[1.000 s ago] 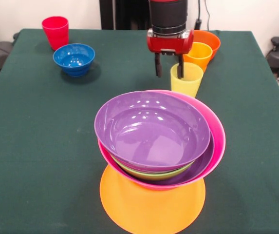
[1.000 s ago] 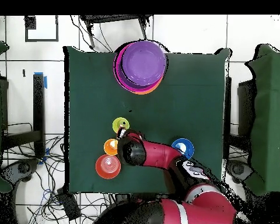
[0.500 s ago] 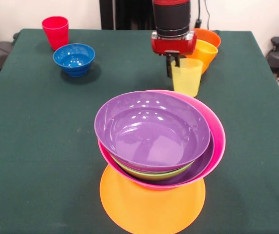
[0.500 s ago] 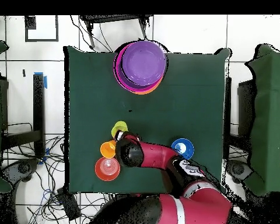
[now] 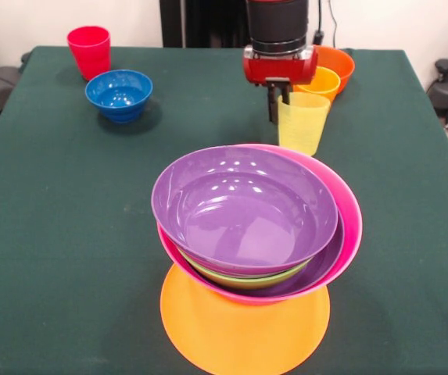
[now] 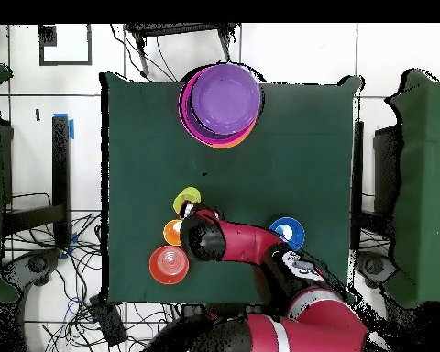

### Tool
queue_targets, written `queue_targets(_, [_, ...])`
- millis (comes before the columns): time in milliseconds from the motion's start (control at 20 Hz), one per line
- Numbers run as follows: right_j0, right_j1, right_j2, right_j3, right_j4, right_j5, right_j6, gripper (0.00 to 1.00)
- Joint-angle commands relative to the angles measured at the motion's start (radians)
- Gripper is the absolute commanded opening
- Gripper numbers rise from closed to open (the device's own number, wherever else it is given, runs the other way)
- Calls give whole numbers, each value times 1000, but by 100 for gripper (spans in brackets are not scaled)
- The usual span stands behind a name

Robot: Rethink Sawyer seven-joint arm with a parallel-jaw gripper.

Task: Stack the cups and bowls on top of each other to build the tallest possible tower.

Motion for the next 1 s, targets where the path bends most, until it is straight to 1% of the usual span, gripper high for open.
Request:
queue_targets(50, [-14, -120, 98, 21, 31, 157, 105, 0])
queue_targets(100, [-15, -147, 101, 26, 40, 179, 105, 0])
queue_targets(350, [-26, -202, 111, 3, 73, 266, 96, 0])
queue_targets(450, [-26, -207, 113, -8, 80, 275, 98, 0])
queue_targets(700, [-18, -188, 110, -57, 106, 287, 105, 0])
queue_targets(850, [-7, -180, 96, -101, 122, 314, 100, 0])
queue_targets(1000, [6, -191, 79, -147, 137, 375, 92, 0])
